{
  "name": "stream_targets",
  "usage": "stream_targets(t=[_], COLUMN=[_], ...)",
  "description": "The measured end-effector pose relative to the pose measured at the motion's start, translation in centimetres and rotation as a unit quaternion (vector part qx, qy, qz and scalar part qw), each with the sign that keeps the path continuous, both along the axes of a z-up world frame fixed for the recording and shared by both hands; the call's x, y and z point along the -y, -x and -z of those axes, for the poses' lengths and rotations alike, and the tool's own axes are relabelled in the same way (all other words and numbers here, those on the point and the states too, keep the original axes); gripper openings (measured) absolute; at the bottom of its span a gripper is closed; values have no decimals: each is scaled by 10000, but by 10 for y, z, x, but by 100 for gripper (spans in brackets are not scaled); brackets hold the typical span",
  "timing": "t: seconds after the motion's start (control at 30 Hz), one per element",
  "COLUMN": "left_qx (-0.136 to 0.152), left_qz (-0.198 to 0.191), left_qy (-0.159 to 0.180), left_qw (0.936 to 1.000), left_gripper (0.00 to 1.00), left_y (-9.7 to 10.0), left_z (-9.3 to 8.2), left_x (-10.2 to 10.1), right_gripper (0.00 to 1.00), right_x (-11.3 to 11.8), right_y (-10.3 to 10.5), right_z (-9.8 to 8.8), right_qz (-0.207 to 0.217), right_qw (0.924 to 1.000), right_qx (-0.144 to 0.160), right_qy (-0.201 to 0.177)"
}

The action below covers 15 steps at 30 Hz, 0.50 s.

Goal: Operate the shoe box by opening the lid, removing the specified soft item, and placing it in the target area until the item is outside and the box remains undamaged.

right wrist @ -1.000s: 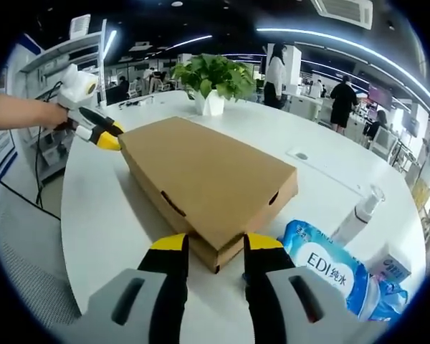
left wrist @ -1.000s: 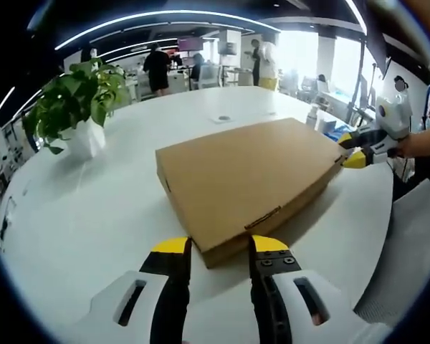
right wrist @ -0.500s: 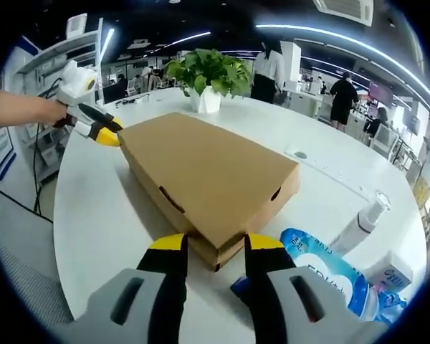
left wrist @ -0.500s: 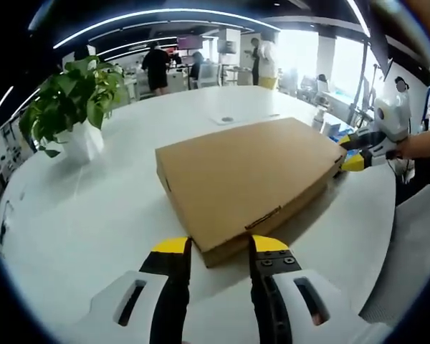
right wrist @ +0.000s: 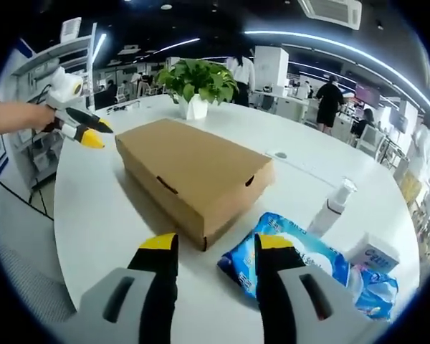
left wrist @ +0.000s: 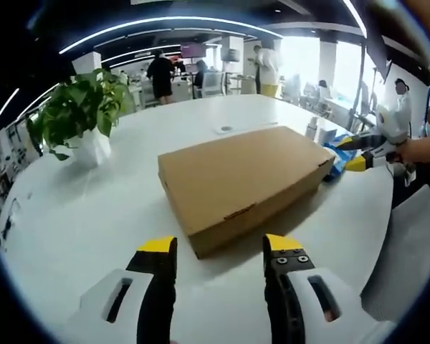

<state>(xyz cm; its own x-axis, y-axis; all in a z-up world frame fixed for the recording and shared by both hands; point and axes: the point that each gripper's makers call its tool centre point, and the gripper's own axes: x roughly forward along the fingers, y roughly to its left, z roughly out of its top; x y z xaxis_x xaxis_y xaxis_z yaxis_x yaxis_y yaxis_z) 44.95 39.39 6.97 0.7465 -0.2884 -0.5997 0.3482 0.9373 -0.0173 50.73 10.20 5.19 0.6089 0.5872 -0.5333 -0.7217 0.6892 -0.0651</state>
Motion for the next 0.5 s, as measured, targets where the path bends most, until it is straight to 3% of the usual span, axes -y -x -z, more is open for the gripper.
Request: stream_targets(t=[0.37,0.5], left_qx=[459,616], left_qz=[-95,-169], left_qy=[79,12], left_qw=[9989,9980], left_gripper=[63,73], left_y=[48,63], left_z=[-21,-25], left_x=[32,41], right_gripper=[57,63], right_x=[67,86], right_y=[30,47], right_z=[-16,-18], right_qz=[714,840], right_qw=[9972,9962], right_qx=[198,229], right_qy=[-113,-64])
